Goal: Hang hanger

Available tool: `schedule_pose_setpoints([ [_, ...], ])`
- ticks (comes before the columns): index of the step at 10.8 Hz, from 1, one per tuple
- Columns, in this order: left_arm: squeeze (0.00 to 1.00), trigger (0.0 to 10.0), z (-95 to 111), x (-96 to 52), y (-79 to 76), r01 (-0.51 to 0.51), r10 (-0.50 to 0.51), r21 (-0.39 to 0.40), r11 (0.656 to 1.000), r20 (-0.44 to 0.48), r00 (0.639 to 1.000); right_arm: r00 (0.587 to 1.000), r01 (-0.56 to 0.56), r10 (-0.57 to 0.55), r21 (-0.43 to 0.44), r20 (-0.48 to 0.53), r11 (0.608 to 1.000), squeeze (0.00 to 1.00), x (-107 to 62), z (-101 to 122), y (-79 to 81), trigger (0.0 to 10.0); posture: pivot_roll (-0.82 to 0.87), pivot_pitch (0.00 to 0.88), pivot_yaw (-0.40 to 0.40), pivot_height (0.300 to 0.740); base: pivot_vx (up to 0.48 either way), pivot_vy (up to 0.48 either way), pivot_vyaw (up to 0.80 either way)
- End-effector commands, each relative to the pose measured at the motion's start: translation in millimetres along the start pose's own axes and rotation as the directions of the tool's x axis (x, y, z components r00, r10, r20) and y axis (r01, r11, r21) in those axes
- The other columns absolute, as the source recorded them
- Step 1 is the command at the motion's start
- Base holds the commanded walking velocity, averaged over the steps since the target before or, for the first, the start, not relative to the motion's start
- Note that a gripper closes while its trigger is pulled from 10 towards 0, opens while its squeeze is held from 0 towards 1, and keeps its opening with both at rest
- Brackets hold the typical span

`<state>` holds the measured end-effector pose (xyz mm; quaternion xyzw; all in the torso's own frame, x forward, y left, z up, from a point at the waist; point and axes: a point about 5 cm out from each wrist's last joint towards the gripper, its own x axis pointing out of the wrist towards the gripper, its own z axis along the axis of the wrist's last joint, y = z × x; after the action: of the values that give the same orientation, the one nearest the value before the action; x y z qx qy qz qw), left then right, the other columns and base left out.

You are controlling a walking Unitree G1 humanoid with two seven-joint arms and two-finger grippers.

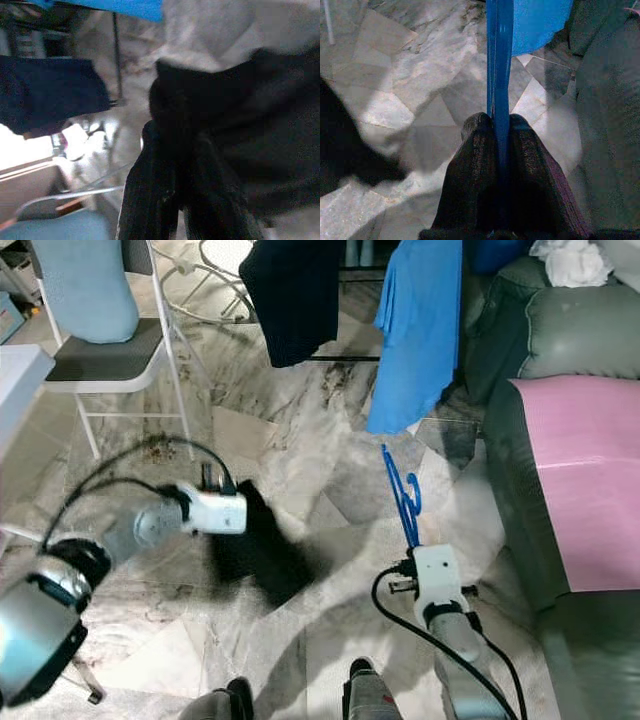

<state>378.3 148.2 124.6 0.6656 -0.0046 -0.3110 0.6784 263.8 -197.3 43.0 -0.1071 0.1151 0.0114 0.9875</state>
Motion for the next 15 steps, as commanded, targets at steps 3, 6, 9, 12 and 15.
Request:
schedule_pose_setpoints([
  [3,0.0,10.0,-2.5,-1.9,14.5,-0.092,0.092,0.121,0.988,0.006,0.996,0.997,-0.071,0.071,0.032,0.017,0.997,0.0,-0.8,6.6,10.4,10.0,-0.23,0.258,0.106,0.74,0.0,0.0,0.0],
  [6,0.0,10.0,2.8,-0.4,18.0,-0.14,0.133,0.202,0.969,0.048,0.99,0.926,-0.366,0.359,0.044,0.117,0.929,0.0,-13.5,35.8,17.9,10.0,-0.23,0.265,0.111,0.74,0.0,0.0,0.0],
  [9,0.0,10.0,-4.9,-1.1,24.7,-0.208,0.215,0.162,0.965,-0.029,0.976,0.86,-0.505,0.502,0.004,0.093,0.863,0.0,-37.3,47.0,1.8,10.0,-0.25,0.271,0.115,0.74,0.0,0.0,0.0],
  [12,0.0,10.0,-2.5,1.1,24.7,-0.205,0.209,0.074,0.976,-0.046,0.977,0.808,-0.589,0.588,0.039,0.023,0.807,0.0,-57.6,38.1,-4.2,10.0,-0.25,0.272,0.114,0.74,0.0,0.0,0.0],
  [15,0.0,10.0,9.1,2.8,35.5,-0.267,0.265,0.048,0.963,0.031,0.964,0.773,-0.632,0.634,0.062,-0.025,0.772,0.0,-66.5,31.8,-2.8,10.0,-0.26,0.272,0.116,0.74,0.0,0.0,0.0],
])
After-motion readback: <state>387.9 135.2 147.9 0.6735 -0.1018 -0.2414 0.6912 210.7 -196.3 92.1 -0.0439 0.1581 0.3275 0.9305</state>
